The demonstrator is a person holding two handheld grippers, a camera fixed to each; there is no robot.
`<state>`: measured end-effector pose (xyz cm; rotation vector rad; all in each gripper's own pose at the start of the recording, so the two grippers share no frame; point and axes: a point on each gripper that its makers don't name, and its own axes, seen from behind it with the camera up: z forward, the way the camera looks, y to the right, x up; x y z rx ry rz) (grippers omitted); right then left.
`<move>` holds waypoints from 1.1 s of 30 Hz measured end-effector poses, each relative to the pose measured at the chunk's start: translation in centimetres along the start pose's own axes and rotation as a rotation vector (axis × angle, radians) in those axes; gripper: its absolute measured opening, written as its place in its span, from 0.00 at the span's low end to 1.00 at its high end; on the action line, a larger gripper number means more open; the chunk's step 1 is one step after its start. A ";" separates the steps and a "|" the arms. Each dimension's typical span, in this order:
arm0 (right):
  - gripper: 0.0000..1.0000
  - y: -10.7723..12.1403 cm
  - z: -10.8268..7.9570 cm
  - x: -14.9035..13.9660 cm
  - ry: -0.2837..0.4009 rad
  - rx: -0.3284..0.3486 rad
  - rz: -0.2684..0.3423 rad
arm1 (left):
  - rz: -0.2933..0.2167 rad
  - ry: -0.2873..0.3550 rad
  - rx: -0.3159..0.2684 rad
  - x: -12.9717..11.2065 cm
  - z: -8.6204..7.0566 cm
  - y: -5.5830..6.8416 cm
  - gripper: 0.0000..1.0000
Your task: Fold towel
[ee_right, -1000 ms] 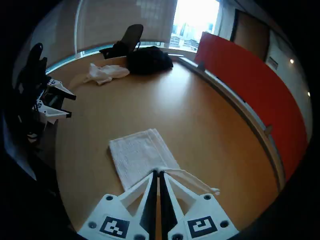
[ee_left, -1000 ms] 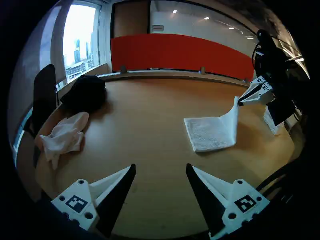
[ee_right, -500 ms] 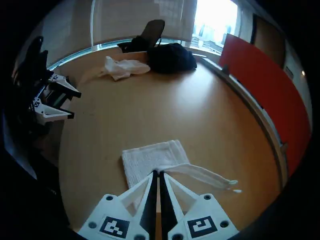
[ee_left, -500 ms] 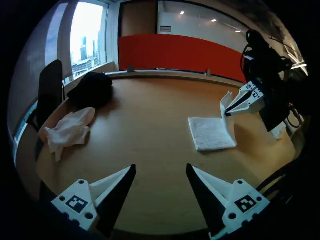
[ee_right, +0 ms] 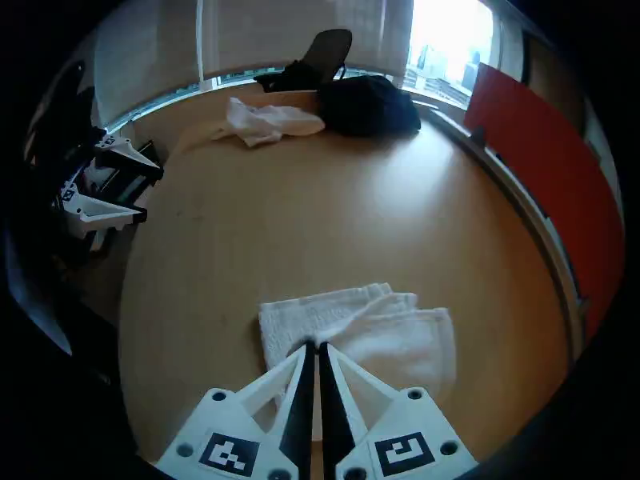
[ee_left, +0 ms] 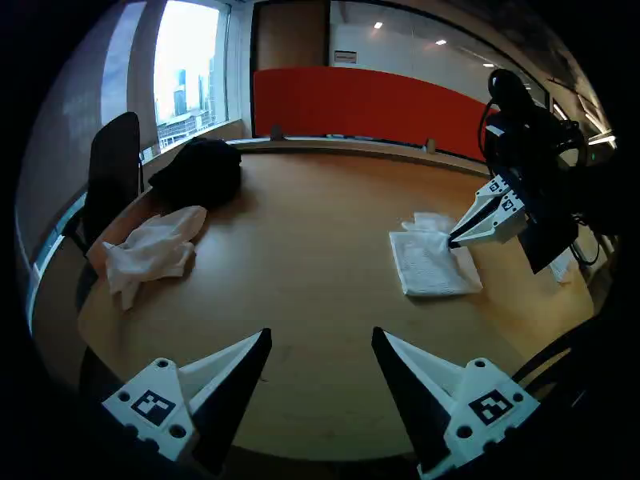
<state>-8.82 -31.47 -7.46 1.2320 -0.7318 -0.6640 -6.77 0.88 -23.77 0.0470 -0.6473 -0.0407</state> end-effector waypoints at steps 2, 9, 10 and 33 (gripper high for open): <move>0.04 0.0 -0.1 0.0 0.001 0.000 -0.001 | 0.002 -0.001 0.000 0.0 0.0 0.1 0.93; 0.04 0.1 -0.1 0.1 0.005 0.000 0.001 | 0.010 -0.005 -0.004 0.1 0.2 0.4 0.93; 0.04 0.1 -0.1 0.2 0.006 0.000 0.000 | 0.010 -0.005 -0.004 0.1 0.2 0.4 0.93; 0.86 -0.3 -0.8 -1.3 -0.001 -0.015 0.030 | 0.013 -0.003 0.000 0.3 0.2 0.6 0.93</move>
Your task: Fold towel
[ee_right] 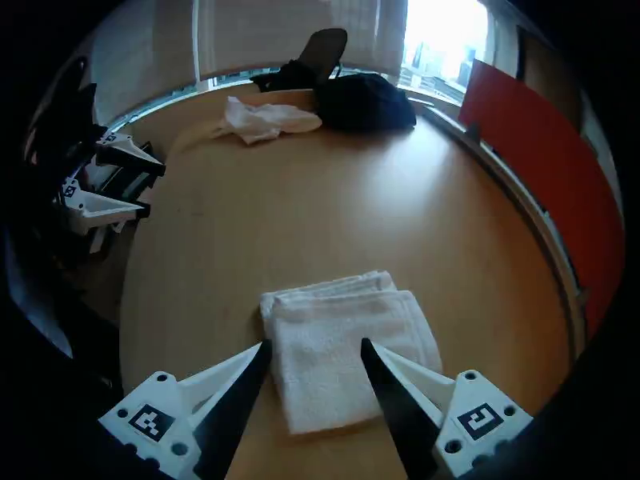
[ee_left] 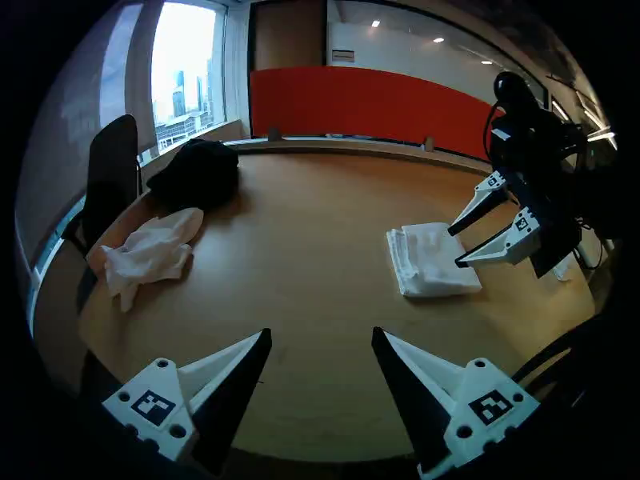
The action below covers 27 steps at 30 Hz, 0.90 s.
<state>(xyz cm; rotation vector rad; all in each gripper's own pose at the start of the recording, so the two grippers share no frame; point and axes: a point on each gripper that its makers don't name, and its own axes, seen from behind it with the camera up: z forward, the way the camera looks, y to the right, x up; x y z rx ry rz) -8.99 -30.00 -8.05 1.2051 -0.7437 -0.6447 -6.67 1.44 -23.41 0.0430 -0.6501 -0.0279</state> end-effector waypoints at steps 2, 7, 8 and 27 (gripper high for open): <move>0.86 0.1 -0.2 -0.3 -0.001 -0.008 0.012 | 0.003 0.001 -0.001 0.1 0.0 0.0 0.93; 0.86 0.3 -0.5 -1.5 -0.013 -0.032 0.035 | 0.007 0.001 -0.004 0.1 0.0 0.1 0.93; 0.86 0.3 -0.6 -1.8 -0.016 -0.034 0.037 | 0.008 0.000 -0.004 0.1 0.0 0.1 0.93; 0.85 -0.3 -0.9 -6.3 -0.073 -0.065 0.102 | 0.018 0.001 -0.021 0.4 0.3 0.2 0.93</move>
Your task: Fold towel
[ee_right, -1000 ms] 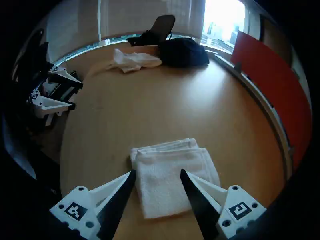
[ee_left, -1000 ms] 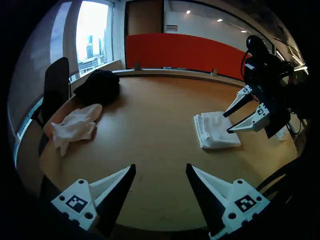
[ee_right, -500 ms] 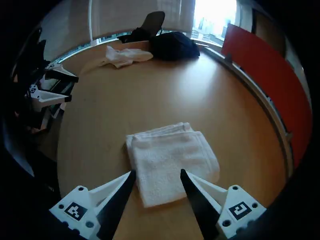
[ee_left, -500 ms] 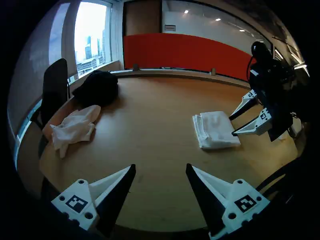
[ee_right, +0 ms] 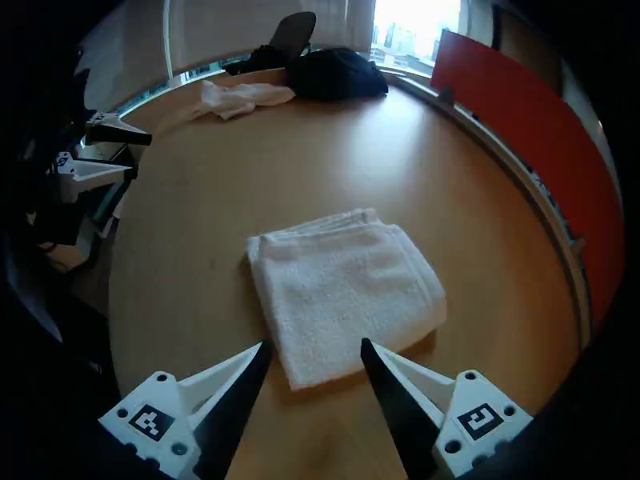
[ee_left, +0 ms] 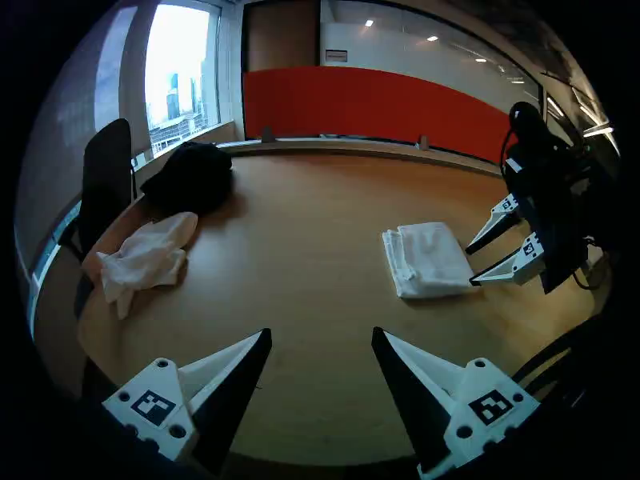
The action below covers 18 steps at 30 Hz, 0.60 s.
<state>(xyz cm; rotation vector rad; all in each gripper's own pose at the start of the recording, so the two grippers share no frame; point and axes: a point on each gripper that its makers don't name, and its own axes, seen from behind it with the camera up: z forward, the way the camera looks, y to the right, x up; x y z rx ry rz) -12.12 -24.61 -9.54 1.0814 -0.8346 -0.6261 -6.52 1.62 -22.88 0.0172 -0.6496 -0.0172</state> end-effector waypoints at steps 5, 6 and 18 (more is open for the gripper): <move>0.85 -0.2 0.1 -0.9 -0.013 -0.002 0.016 | 0.005 0.002 -0.003 0.2 0.2 0.0 0.93; 0.85 -0.2 0.1 -1.1 -0.015 -0.002 0.018 | 0.006 0.002 -0.004 0.2 0.2 0.0 0.93; 0.74 -0.7 0.2 -3.4 -0.047 -0.017 0.065 | 0.009 0.000 -0.008 0.2 0.5 0.2 0.93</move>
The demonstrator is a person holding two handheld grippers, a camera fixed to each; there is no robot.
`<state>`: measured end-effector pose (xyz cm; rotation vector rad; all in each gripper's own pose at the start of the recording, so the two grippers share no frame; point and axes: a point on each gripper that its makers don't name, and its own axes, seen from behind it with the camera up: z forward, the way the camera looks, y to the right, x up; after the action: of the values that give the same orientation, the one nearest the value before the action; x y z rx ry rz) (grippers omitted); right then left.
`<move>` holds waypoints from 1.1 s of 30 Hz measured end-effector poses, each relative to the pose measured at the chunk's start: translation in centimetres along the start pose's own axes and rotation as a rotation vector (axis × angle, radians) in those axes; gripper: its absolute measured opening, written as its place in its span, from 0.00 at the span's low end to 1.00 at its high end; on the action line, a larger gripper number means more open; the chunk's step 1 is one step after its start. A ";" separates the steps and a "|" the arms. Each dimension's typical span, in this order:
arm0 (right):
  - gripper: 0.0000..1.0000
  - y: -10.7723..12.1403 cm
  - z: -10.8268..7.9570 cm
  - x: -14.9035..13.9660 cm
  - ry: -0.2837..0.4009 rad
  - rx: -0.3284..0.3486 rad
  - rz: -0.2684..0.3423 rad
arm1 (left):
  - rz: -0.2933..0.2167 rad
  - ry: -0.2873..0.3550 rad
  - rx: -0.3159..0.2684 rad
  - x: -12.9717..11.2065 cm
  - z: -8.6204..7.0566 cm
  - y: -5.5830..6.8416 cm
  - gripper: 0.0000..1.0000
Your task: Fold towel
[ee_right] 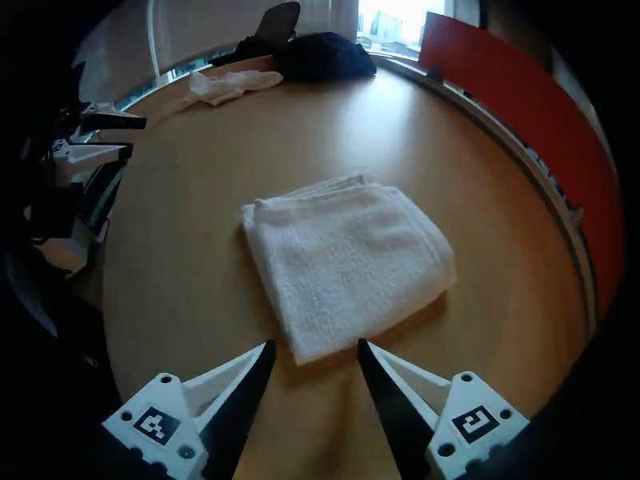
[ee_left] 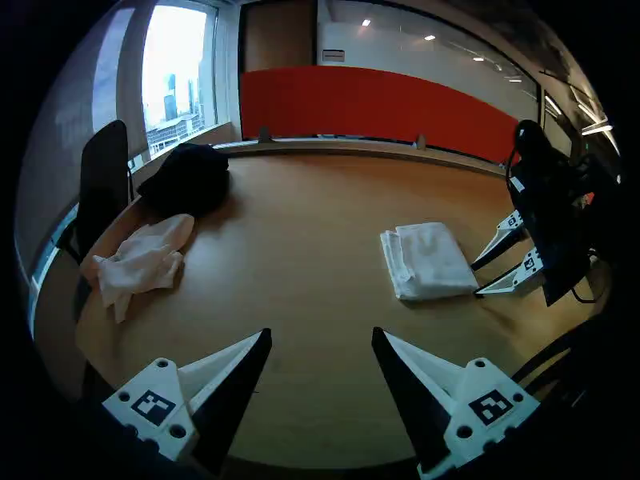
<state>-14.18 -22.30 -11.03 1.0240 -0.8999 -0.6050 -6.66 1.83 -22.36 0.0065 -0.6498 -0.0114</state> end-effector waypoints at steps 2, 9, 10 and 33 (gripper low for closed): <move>0.66 0.0 0.1 -0.3 -0.004 -0.004 0.007 | 0.002 0.000 -0.001 0.0 0.0 0.0 0.93; 0.47 -0.3 0.1 -0.7 0.001 -0.012 0.050 | 0.006 0.000 -0.003 0.1 0.1 0.1 0.93; 0.47 -0.3 0.1 -0.7 0.002 -0.012 0.054 | 0.006 0.000 -0.003 0.1 0.1 0.1 0.93; 0.05 -0.1 0.3 -1.0 0.018 -0.037 0.106 | 0.015 -0.003 -0.011 0.2 0.2 0.8 0.93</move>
<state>-14.97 -21.72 -11.41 0.9406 -0.9178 -0.5204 -6.61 2.64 -22.03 -0.0089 -0.6524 -0.0005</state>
